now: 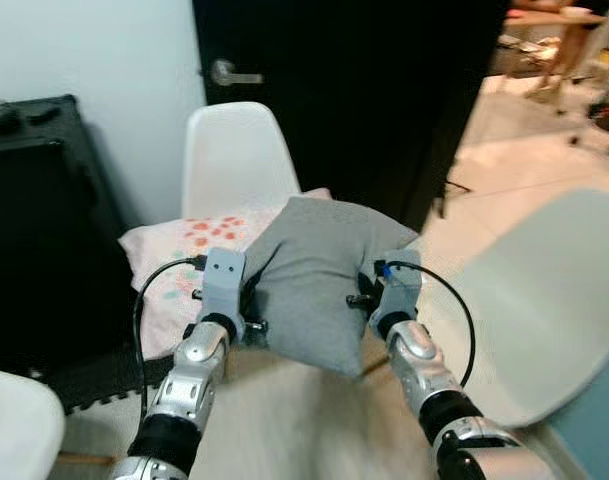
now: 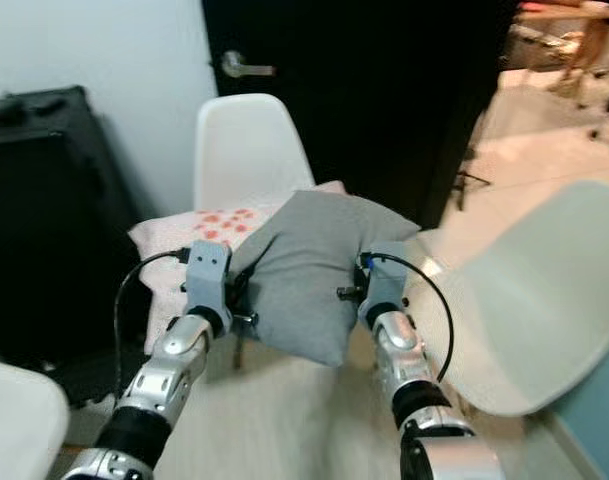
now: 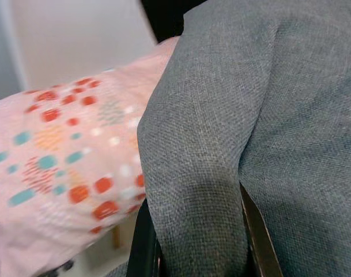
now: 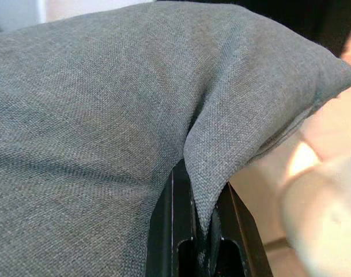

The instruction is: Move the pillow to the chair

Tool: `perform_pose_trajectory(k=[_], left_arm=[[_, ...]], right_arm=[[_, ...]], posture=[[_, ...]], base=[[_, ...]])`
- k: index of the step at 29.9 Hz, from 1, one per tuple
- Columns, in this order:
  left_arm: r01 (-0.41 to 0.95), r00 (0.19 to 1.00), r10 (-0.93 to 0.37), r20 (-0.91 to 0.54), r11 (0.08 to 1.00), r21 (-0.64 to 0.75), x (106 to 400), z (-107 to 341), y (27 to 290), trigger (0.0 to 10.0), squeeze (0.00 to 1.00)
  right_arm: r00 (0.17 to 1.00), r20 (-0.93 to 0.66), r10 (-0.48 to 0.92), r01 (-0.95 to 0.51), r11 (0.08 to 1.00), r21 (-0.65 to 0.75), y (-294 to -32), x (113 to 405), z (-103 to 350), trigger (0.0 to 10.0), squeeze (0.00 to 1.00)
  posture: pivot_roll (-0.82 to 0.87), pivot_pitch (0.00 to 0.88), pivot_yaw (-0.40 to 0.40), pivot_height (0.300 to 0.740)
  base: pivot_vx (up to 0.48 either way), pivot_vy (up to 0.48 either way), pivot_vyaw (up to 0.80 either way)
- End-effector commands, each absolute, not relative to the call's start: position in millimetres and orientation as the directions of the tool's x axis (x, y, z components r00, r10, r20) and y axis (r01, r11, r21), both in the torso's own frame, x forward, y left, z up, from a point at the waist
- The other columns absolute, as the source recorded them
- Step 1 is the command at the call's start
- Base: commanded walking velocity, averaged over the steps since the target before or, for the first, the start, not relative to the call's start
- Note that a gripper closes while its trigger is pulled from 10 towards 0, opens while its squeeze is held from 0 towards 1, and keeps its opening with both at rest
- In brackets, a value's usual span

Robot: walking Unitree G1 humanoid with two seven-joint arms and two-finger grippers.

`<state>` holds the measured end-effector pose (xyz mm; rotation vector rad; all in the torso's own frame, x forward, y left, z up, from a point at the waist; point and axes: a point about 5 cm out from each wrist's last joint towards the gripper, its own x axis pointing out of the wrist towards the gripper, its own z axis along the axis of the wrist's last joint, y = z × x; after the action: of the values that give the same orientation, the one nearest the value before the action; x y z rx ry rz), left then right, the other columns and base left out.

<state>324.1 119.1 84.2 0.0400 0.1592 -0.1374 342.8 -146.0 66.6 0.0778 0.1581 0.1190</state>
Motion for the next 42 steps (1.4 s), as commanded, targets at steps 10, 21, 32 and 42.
perform_pose_trajectory(k=[10, 21, 32, 42], left_arm=[[0.090, 0.987, -0.085, -0.135, 0.995, 0.032, 324.8, 85.5, 131.0, 10.0, 0.00], [0.097, 0.987, -0.093, -0.134, 0.995, 0.027, 325.1, 85.1, 127.9, 10.0, 0.00], [0.100, 0.986, -0.097, -0.136, 0.995, 0.022, 325.1, 84.5, 127.5, 10.0, 0.00], [0.128, 0.985, -0.128, -0.119, 0.992, -0.005, 323.4, 85.4, 123.2, 10.0, 0.00]], right_arm=[[0.985, -0.147, 0.090, -0.078, 0.993, 0.088, -152.9, 340.4, 64.4, 10.0, 0.00], [0.984, -0.151, 0.092, -0.080, 0.994, 0.081, -153.7, 339.9, 63.4, 10.0, 0.00], [0.985, -0.151, 0.087, -0.076, 0.994, 0.078, -154.5, 339.5, 62.9, 10.0, 0.00], [0.987, -0.135, 0.091, -0.080, 0.993, 0.086, -156.9, 340.5, 65.6, 10.0, 0.00]], posture=[[0.01, 0.000, -0.030, 0.740], [0.01, 0.000, -0.031, 0.740], [0.01, 0.000, -0.033, 0.740], [0.01, 0.000, -0.042, 0.740]], base=[[0.000, 0.000, -0.80], [0.000, 0.000, -0.80], [0.000, 0.000, -0.80], [0.000, 0.000, -0.40]])
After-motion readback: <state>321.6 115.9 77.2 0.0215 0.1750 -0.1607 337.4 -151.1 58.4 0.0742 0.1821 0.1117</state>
